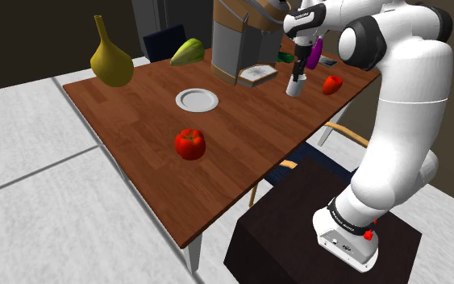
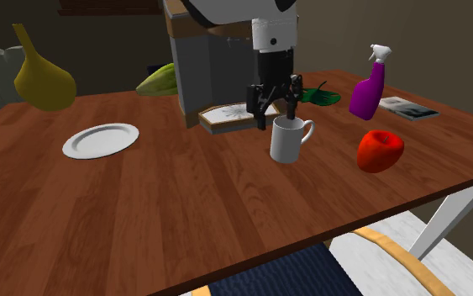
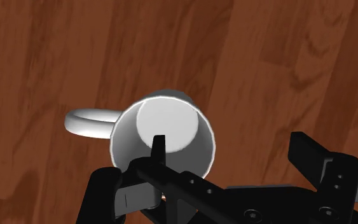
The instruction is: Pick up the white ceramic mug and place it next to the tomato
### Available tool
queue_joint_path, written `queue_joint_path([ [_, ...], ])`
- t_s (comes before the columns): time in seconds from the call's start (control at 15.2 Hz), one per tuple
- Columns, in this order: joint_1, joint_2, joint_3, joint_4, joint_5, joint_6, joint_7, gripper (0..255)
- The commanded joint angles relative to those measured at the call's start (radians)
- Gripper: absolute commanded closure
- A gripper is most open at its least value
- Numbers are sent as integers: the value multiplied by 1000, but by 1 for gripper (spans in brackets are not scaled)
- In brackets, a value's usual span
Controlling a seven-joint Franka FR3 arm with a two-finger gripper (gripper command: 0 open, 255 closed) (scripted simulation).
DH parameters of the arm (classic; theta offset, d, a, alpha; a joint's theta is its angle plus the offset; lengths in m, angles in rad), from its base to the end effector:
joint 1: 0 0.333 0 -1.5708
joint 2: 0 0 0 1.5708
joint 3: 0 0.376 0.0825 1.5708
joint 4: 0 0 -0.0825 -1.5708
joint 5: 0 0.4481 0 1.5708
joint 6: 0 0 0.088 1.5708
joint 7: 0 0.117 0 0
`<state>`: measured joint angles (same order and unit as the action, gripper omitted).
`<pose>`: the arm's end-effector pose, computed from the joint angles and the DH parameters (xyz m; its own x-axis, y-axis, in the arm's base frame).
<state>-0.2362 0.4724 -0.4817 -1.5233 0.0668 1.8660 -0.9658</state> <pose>0.6073 -0.4499 0.4259 0.9525 0.2547 -0.1669 0.2618 -0.9649 0.0217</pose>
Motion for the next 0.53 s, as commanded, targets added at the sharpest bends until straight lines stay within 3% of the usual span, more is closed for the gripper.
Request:
queue_joint_path([
  [0.0, -15, 38, 5, 35, 10, 4, -16, 0],
  [0.46, -19, 54, 9, -31, 18, 85, -21, 0],
])
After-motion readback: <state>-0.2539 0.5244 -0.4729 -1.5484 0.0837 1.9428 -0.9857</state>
